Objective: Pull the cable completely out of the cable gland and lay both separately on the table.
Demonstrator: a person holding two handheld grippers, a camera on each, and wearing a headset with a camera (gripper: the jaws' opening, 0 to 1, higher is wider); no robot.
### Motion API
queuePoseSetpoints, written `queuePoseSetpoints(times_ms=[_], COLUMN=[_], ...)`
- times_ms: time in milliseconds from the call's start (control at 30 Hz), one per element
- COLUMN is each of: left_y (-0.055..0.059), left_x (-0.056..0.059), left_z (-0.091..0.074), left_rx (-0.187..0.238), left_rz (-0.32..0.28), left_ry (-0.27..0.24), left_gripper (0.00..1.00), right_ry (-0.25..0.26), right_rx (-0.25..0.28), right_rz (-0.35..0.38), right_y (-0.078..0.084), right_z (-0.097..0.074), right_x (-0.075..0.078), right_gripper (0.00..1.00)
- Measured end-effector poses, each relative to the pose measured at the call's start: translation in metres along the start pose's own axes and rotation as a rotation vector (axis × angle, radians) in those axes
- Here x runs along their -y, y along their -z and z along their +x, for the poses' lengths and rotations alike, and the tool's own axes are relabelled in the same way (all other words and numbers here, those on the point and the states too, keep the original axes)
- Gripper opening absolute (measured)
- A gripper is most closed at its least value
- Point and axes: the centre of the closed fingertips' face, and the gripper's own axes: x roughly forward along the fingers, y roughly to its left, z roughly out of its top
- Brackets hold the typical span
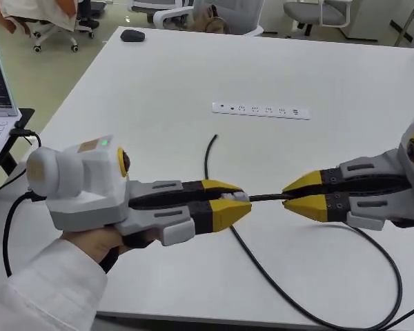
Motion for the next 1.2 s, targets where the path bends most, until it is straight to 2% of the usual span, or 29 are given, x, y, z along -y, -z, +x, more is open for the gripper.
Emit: queuePoseSetpoints(times_ms=[200,533,1067,1200], left_y=[0.0,0.0,0.004,0.005], left_x=[0.0,0.0,0.001,0.001], left_z=[0.0,0.0,0.001,0.002], left_rx=[0.002,0.001,-0.021,-0.027], left_rz=[0.001,0.001,0.015,0.014], left_ry=[0.0,0.001,0.004,0.006], left_gripper=[0.17,0.17,0.17,0.17], right_ry=[0.03,0.053,0.055,0.052], right_rx=[-0.003,-0.002,-0.024,-0.05], right_rz=[0.012,0.027,0.074,0.064], right_y=[0.004,0.007,0.025,0.028], right_z=[-0.011,-0.017,-0.01,-0.008], right_x=[0.003,0.004,0.002,0.001], right_gripper=[0.06,0.06,0.07,0.07])
